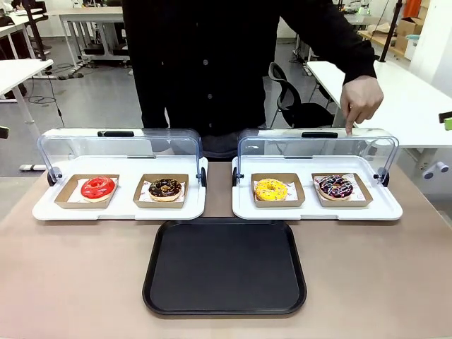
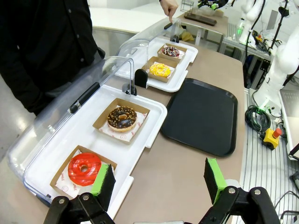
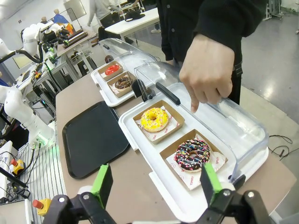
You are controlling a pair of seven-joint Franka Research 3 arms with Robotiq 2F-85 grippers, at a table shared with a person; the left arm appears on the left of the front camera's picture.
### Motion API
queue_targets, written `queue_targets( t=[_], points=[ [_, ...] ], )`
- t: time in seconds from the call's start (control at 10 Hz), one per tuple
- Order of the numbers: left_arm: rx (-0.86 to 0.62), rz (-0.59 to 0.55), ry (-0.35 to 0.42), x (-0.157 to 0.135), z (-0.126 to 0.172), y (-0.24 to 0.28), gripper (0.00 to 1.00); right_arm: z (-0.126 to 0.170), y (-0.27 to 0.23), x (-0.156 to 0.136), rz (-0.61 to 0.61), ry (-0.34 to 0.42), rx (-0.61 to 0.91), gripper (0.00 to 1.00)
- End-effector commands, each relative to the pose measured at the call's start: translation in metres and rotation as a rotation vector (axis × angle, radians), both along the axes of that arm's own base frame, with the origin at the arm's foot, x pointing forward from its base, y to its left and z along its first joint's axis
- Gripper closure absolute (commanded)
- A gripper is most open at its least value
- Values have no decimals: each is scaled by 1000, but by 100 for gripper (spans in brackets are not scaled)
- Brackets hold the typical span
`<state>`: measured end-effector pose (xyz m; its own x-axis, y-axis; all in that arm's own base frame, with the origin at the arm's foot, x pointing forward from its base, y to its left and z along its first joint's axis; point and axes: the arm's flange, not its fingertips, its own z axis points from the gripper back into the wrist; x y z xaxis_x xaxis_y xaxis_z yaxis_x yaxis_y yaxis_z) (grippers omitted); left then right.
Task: Move the fourth donut from the left to the tray.
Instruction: Pick up the Paper togo box containing the Donut indicated by the person and place it on the Handle tray.
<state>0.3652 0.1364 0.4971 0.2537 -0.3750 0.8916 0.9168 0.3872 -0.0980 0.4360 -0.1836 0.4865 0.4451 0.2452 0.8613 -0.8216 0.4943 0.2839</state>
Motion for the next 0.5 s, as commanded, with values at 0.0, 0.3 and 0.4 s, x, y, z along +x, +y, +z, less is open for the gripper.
queue_targets(
  t=[0.0,0.3,0.4],
  points=[
    [-18,-8,-25,2,2,1,0,1,2,2,2,-21,17,0],
    [-18,-8,-25,2,2,1,0,1,2,2,2,-21,17,0],
    [-18,-8,-25,2,2,1,0,1,2,2,2,-21,17,0]
  ],
)
